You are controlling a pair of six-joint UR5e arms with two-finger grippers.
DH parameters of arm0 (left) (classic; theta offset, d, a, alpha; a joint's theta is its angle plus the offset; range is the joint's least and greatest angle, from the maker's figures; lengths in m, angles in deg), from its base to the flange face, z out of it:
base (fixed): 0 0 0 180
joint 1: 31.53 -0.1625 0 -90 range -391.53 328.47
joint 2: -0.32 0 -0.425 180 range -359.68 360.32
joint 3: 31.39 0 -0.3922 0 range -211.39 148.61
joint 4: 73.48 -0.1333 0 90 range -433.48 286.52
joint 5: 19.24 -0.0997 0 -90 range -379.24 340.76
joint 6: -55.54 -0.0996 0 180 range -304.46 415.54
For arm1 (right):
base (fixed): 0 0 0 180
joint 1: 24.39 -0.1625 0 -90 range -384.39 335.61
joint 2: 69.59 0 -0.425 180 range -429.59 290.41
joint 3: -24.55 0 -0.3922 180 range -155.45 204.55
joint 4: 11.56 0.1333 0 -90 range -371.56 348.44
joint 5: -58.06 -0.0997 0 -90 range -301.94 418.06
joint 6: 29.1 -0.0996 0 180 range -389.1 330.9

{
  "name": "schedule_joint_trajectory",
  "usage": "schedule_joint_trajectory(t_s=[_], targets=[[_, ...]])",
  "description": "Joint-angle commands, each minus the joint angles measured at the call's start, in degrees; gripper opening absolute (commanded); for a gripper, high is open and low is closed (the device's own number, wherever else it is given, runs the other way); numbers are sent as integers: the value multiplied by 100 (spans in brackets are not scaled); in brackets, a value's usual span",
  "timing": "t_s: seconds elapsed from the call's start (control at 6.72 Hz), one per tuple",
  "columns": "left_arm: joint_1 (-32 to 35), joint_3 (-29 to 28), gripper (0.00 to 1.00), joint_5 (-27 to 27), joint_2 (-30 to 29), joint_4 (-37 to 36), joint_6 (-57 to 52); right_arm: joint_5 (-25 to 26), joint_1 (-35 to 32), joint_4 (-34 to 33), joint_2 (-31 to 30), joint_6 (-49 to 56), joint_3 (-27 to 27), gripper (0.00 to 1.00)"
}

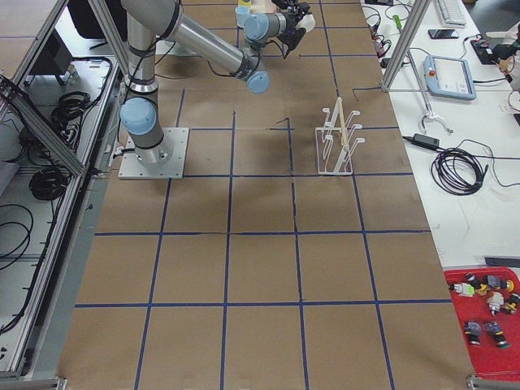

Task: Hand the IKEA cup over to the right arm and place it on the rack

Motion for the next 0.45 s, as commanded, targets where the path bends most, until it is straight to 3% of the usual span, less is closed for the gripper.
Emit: schedule_joint_trajectory(t_s=[0.0, 0.3], targets=[[5, -4, 3, 0, 5, -1, 26, 24, -47, 17, 71, -2, 69, 99], [5, -13, 3, -18, 23, -1, 130, 33, -47, 52, 71, 7, 148, 99]])
